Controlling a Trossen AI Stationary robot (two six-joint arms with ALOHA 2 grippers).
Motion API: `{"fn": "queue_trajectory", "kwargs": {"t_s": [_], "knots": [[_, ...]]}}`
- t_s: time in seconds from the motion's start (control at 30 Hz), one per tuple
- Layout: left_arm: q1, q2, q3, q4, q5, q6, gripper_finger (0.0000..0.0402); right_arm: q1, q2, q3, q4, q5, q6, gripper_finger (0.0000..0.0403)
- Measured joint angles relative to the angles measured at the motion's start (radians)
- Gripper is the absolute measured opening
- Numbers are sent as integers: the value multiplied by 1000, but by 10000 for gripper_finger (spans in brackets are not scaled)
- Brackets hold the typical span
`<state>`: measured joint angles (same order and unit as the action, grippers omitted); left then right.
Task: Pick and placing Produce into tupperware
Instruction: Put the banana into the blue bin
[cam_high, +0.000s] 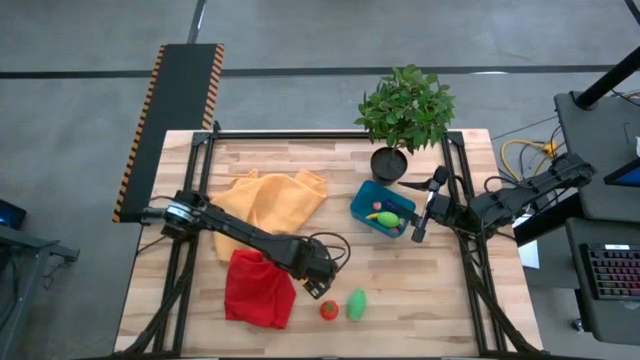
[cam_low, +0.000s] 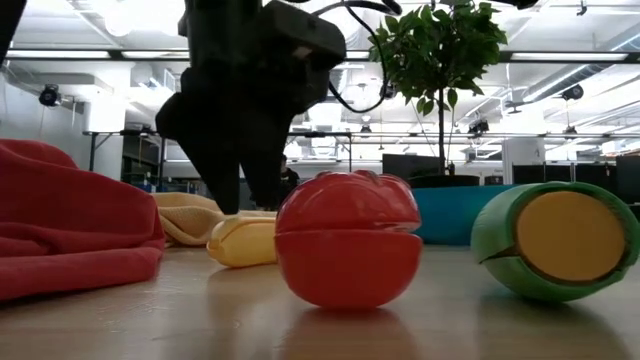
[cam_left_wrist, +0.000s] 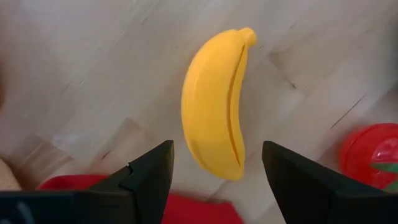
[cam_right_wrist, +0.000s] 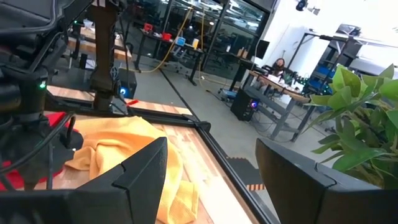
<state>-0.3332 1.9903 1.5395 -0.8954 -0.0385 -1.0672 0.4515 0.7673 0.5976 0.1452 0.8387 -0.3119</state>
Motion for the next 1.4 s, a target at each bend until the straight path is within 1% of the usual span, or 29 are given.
{"fn": "queue_trajectory", "kwargs": {"t_s": [0.23, 0.4, 0.7, 1.03, 1.13, 1.33, 1.37, 1.4], "knots": [[6, 1, -9, 27, -40, 4, 230, 0, 0, 0, 0, 0, -3, 238], [6, 10, -9, 36, -45, 9, 230, 0, 0, 0, -1, 0, -3, 238], [10, 99, -5, 57, -3, 29, 230, 0, 1, -1, -2, 0, -3, 238], [19, 106, -1, 55, 1, 54, 228, 0, 1, -1, -7, 0, -3, 238], [22, 106, 4, 48, -1, 74, 209, 0, 1, -1, -7, 0, -3, 238], [38, 106, 7, 36, -6, 108, 127, 0, 1, -1, -7, 0, -5, 238], [41, 106, 10, 41, -8, 120, 115, 0, 1, -1, -6, 0, -6, 238], [44, 106, 11, 40, -9, 134, 112, 0, 1, -1, -7, 0, -7, 238]]}}
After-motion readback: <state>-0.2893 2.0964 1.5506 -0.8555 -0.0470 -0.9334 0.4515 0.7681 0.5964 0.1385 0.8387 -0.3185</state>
